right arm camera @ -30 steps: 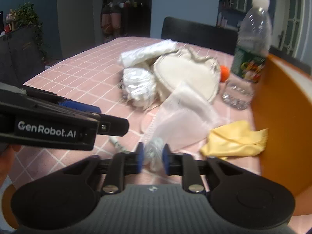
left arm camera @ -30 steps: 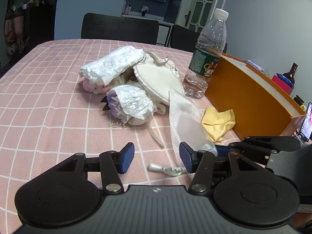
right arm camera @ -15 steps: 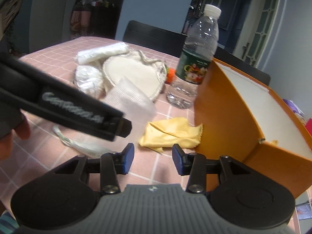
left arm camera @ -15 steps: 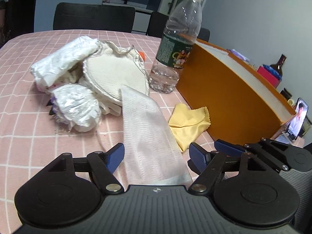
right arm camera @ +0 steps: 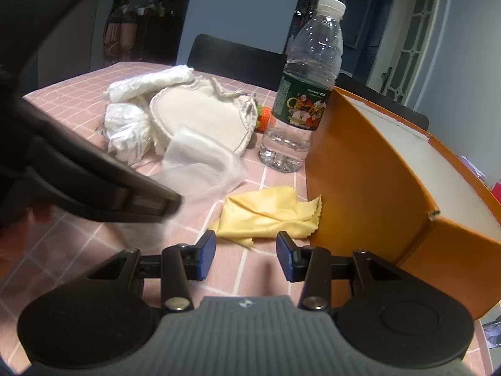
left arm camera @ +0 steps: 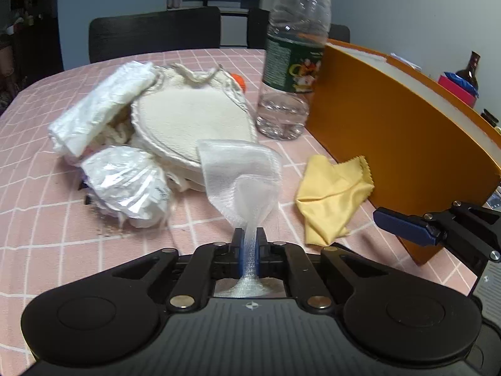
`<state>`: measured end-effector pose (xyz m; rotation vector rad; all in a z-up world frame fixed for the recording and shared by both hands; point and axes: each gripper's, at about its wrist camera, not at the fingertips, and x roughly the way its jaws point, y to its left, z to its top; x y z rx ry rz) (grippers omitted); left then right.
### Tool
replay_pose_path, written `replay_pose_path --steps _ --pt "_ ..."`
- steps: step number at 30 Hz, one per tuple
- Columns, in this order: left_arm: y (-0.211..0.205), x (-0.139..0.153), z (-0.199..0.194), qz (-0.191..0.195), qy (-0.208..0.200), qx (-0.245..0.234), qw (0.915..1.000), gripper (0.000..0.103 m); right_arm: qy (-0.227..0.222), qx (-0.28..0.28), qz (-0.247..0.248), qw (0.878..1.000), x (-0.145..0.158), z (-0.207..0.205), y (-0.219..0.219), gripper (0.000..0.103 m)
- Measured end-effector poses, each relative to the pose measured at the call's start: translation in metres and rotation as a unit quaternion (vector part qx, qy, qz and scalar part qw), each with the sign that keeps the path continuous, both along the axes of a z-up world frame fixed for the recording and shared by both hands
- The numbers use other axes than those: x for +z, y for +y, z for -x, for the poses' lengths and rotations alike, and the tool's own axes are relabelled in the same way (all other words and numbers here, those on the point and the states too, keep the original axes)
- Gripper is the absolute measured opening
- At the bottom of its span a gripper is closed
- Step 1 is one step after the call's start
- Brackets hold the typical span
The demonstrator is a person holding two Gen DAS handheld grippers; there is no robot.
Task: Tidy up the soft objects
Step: 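Grasp the white mesh bag with the left tool while the right tool grasps the yellow cloth, then carry the mesh bag and yellow cloth into the orange box and release both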
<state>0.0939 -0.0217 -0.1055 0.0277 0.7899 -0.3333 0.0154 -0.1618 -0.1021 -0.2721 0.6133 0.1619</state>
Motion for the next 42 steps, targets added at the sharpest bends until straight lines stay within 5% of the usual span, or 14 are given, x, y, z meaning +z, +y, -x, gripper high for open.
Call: replay_pose_path --steps 13,16,18,23,30,42 --pt "0.017 0.002 -0.003 0.015 -0.008 0.019 0.9997 0.003 0.012 -0.044 -0.04 0.998 -0.013 -0.043 0.01 0.057" --pt "0.018 0.002 -0.005 0.018 -0.006 0.021 0.9996 0.003 0.021 -0.048 -0.061 0.997 -0.013 -0.053 0.007 0.046" --pt "0.018 0.0 -0.004 0.018 -0.004 0.019 0.9997 0.003 0.029 -0.049 -0.087 0.995 -0.014 -0.058 0.003 0.027" --pt "0.019 0.0 -0.003 0.024 -0.002 0.02 0.9995 0.003 0.022 -0.062 -0.078 0.995 -0.014 -0.064 -0.001 0.002" --pt "0.02 0.014 0.01 0.034 -0.026 0.018 0.9989 0.002 0.008 -0.045 -0.064 0.997 -0.004 -0.053 -0.002 0.0" --pt "0.014 0.09 0.05 0.069 -0.12 -0.029 0.99 0.002 -0.049 -0.001 -0.134 0.99 0.081 -0.006 -0.024 0.0"
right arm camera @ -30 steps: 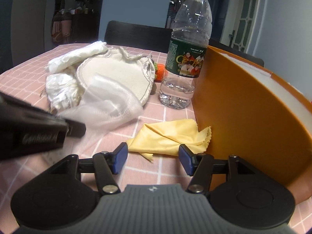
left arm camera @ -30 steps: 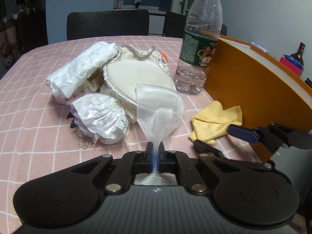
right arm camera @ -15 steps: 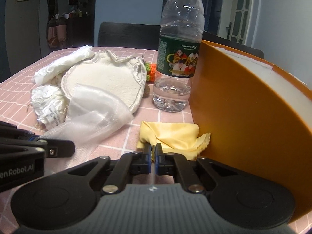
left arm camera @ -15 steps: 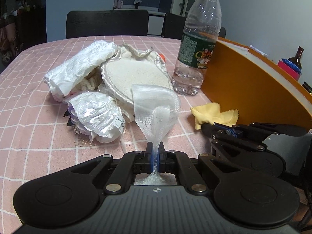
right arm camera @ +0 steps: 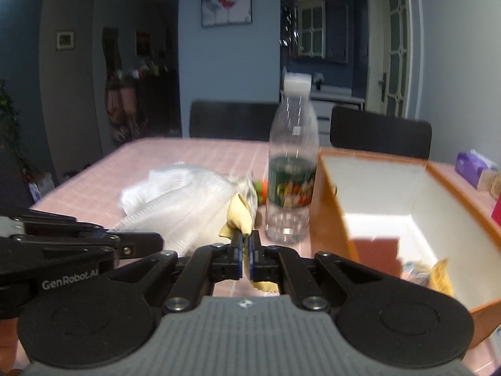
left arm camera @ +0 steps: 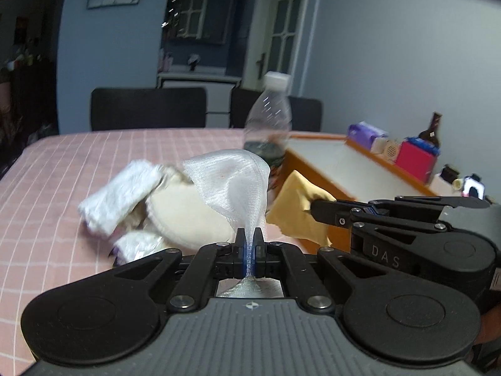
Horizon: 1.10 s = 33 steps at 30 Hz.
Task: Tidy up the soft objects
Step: 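Carry the mesh bag and yellow cloth into the orange box and release both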
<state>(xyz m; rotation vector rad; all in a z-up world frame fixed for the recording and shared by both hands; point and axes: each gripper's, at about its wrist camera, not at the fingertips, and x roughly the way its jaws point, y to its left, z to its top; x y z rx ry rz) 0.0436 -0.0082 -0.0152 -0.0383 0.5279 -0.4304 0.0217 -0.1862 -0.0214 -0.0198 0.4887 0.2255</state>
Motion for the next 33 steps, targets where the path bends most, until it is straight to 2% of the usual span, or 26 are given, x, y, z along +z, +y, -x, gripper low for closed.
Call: replay_pose_path --steps 6,11,16,19,22,26,30,33 --pt "-0.029 0.038 0.002 0.014 -0.031 -0.069 0.997 0.002 -0.029 0.013 -0.007 0.999 0.053 0.018 -0.029 0.0" --pt "-0.06 0.054 -0.019 0.021 -0.022 -0.112 0.9933 0.002 -0.04 -0.002 0.018 0.999 0.088 0.016 -0.061 0.0" --pt "-0.097 0.059 -0.053 0.008 -0.001 -0.138 0.9904 0.002 -0.027 -0.036 0.039 0.998 0.103 -0.006 -0.094 0.0" --pt "-0.121 0.058 -0.074 0.004 0.02 -0.152 0.9881 0.002 -0.006 -0.054 0.038 0.998 0.103 -0.029 -0.116 0.0" --pt "-0.146 0.054 -0.09 -0.027 0.021 -0.153 0.9876 0.002 0.02 -0.068 0.038 0.997 0.096 -0.057 -0.138 0.0" --pt "-0.176 0.039 -0.117 -0.057 0.043 -0.151 0.986 0.002 0.046 -0.088 0.06 0.993 0.074 -0.092 -0.16 0.0" --pt "-0.196 0.02 -0.134 -0.084 0.065 -0.157 0.9818 0.002 0.093 -0.096 0.04 0.99 0.046 -0.122 -0.182 0.0" --pt "-0.211 0.009 -0.142 -0.119 0.07 -0.161 0.9771 0.002 0.116 -0.098 0.04 0.988 0.032 -0.133 -0.192 0.0"
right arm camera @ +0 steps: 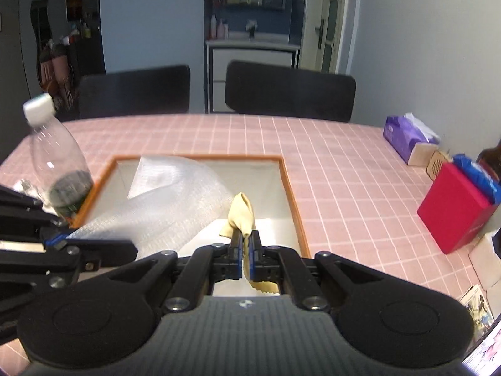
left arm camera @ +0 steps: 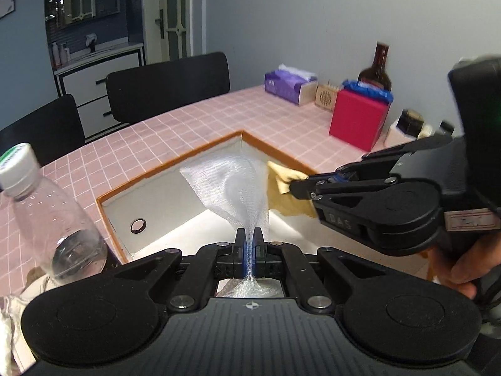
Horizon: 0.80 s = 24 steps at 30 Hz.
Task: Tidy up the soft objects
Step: 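Carry the mesh bag and yellow cloth into the orange box and release both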
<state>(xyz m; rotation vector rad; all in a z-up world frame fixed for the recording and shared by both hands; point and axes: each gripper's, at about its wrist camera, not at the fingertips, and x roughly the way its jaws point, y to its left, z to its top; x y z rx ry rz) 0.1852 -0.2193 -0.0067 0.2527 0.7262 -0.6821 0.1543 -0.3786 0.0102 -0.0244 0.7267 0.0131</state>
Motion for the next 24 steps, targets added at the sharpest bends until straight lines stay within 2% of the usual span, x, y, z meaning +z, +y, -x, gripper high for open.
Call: replay_pose_path --steps 5,9,11,13,15,17,19,21,24 --pt "-0.022 -0.024 -0.011 -0.073 -0.001 -0.005 0.9973 0.003 0.021 0.002 0.019 1.0 -0.013 -0.007 -0.005 0.001" --pt "-0.033 -0.038 -0.019 -0.114 0.002 -0.004 0.9935 0.006 0.045 0.014 0.022 0.999 -0.027 -0.012 -0.005 0.001" --pt "-0.034 -0.041 -0.019 -0.126 -0.002 0.0 0.9921 0.014 0.06 0.022 0.027 0.998 -0.035 -0.016 -0.004 0.002" --pt "-0.032 -0.041 -0.02 -0.124 0.003 0.008 0.9923 0.033 0.073 0.02 0.033 0.997 -0.039 -0.02 -0.003 0.006" --pt "-0.03 -0.038 -0.019 -0.118 0.003 0.012 0.9929 0.042 0.058 0.018 0.029 0.998 -0.035 -0.017 -0.004 0.028" --pt "-0.027 -0.035 -0.017 -0.114 0.0 0.019 0.9933 0.047 0.059 0.013 0.035 0.998 -0.035 -0.017 -0.004 0.034" --pt "-0.023 -0.029 -0.012 -0.108 -0.008 0.022 0.9939 0.063 0.056 0.016 0.033 0.998 -0.034 -0.017 -0.005 0.042" --pt "-0.018 -0.021 -0.005 -0.097 -0.014 0.024 0.9949 0.067 0.049 0.015 0.029 0.998 -0.03 -0.014 -0.005 0.051" --pt "-0.008 -0.007 0.009 -0.083 -0.031 0.026 0.9957 0.068 0.035 0.015 0.026 0.999 -0.019 -0.008 -0.004 0.058"
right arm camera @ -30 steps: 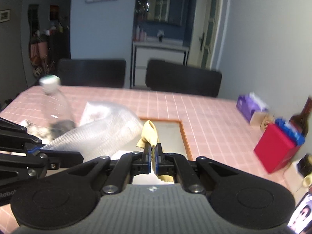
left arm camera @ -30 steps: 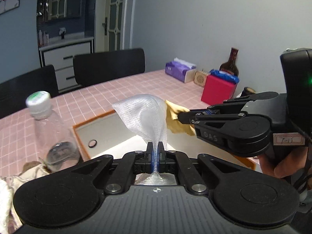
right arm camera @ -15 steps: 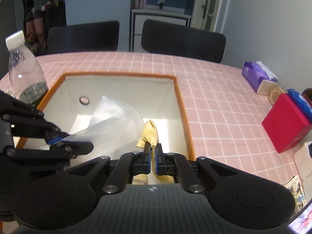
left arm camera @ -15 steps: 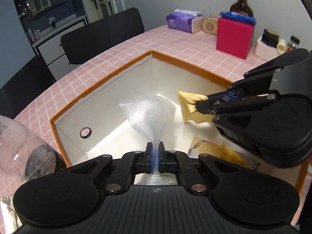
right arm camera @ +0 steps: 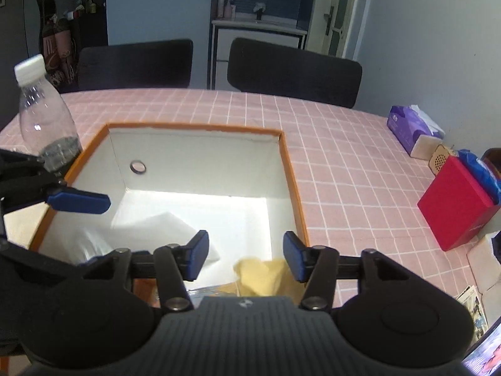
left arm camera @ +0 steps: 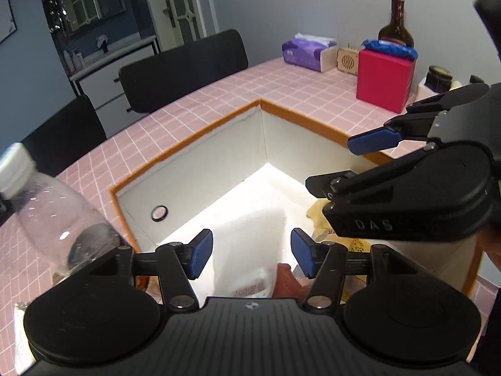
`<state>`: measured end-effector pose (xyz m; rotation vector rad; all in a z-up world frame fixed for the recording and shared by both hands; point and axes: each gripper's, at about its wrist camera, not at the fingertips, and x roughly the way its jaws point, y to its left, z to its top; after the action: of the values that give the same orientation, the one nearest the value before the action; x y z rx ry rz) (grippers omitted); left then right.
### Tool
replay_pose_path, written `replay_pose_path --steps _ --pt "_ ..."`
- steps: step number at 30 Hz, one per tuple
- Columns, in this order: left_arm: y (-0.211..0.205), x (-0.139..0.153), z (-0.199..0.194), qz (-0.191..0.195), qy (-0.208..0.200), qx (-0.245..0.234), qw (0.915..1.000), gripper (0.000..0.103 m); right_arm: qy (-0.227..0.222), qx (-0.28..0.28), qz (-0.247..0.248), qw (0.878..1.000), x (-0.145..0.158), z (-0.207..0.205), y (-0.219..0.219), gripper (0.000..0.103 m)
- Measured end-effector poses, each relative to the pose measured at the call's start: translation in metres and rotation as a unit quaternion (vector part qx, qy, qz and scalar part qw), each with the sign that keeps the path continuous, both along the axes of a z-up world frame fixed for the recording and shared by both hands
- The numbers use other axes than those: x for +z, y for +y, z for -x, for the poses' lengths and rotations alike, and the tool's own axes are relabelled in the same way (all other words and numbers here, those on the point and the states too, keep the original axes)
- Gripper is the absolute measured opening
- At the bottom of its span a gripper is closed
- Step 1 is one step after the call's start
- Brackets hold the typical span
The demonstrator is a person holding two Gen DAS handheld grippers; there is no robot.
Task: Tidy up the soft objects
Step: 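Carry the mesh bag and yellow cloth into the orange box and release both, then move both tools back toward the white cloths and round pad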
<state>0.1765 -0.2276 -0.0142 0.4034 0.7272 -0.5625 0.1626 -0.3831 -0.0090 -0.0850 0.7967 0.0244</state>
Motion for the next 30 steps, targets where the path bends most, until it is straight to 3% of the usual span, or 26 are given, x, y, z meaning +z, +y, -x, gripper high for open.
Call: replay_pose_path --steps 6,12,16,20,30 --pt "0.036 0.031 0.036 0.057 -0.053 0.006 0.997 0.068 -0.049 0.006 -0.006 0.999 0.035 0.025 0.009 0.068" --pt "0.084 0.052 0.081 0.123 -0.118 0.017 0.9853 0.068 -0.142 0.021 0.024 0.989 0.075 0.069 0.041 0.075" --pt "0.118 0.057 0.107 0.169 -0.134 0.018 0.9763 0.068 -0.182 0.044 0.021 0.982 0.086 0.1 0.073 0.075" --pt "0.148 0.049 0.124 0.189 -0.141 0.035 0.971 0.069 -0.209 0.066 0.016 0.976 0.085 0.127 0.106 0.075" --pt "0.225 0.008 0.136 0.21 -0.153 0.191 0.9465 0.069 -0.252 0.088 0.007 0.964 0.043 0.166 0.179 0.075"
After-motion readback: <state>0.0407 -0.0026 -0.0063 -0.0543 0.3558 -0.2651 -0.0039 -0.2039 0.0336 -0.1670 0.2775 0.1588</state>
